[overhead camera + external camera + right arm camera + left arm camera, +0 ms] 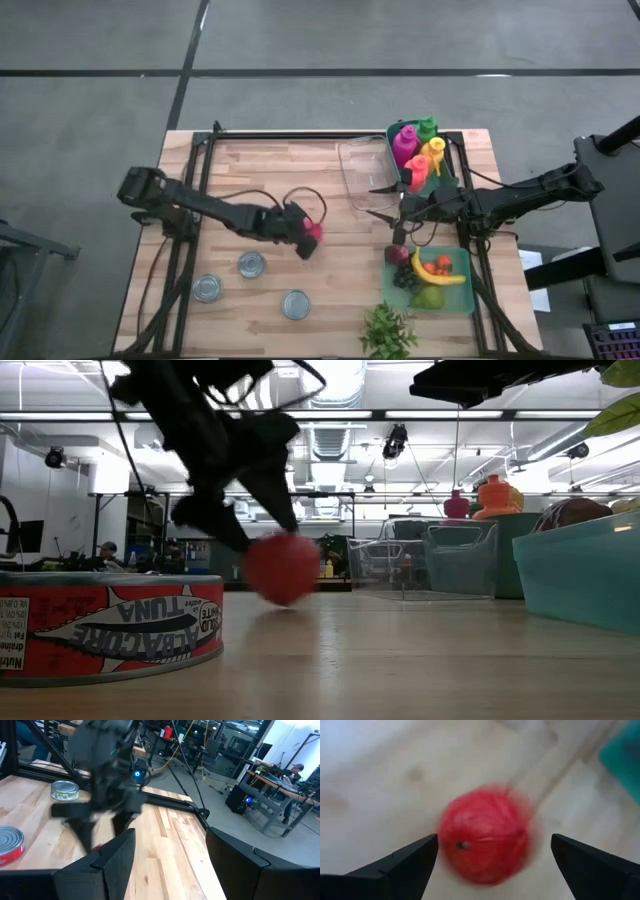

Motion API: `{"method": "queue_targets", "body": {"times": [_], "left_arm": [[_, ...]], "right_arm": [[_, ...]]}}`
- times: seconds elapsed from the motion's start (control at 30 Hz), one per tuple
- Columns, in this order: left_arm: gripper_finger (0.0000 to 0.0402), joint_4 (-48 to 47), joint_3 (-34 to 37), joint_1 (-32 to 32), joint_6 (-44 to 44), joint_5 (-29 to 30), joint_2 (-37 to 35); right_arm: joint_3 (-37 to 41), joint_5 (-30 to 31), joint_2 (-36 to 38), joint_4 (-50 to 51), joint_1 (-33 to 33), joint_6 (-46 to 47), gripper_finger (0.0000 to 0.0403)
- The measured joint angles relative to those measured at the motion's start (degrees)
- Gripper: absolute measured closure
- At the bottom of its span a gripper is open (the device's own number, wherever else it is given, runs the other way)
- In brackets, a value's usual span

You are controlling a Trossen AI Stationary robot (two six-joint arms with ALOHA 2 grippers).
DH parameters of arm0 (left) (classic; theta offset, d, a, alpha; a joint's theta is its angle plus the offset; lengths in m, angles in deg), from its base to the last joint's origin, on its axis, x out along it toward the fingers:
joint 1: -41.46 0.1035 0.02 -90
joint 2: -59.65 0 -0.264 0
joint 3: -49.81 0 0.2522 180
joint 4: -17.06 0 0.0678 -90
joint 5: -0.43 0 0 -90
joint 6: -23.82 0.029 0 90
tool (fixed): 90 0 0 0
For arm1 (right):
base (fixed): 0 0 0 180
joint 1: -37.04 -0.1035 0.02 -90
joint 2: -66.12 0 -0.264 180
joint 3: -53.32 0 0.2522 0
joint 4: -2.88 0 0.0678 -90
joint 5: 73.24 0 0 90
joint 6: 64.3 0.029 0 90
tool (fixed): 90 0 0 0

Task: Pick & Place Food Item
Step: Put the red apple into the green transparent bin

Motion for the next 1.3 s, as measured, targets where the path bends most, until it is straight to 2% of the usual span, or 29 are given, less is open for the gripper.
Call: {"method": "queue_targets", "body": {"times": [0.23, 0.53, 0.73, 0.9, 1.07, 1.17, 1.3], "left_arm": [[0.0011, 14.1, -2.7, -1.9, 3.0, -0.2, 10.1], [0.0011, 15.4, -10.6, -3.0, 9.2, -0.1, 17.9], [0.0011, 14.4, -12.7, -3.7, 11.8, -0.1, 18.3], [0.0011, 13.0, -12.8, -3.8, 18.5, 4.3, 15.5], [0.0011, 11.1, -11.8, -2.8, 26.7, 12.2, 9.0], [0.0011, 16.1, -9.4, -1.6, 32.2, 14.2, 2.8], [0.0011, 27.8, -1.8, 0.0, 41.0, 11.0, -5.5]], "right_arm": [[0.0, 0.0, 0.0, 0.0, 0.0, 0.0, 0.0164], [0.0, 0.0, -0.1, 0.0, 0.0, 0.0, 0.0164], [0.0, 0.0, 0.0, 0.2, 0.0, 0.0, 0.0164], [0.0, 0.0, -0.1, 0.0, 0.0, 0.0, 0.0164], [0.0, 0.0, -0.1, 0.0, 0.0, 0.0, 0.0164], [0.0, 0.0, 0.0, 0.0, 0.0, 0.0, 0.0164], [0.0, 0.0, 0.0, 0.0, 0.0, 0.0, 0.0164]]}}
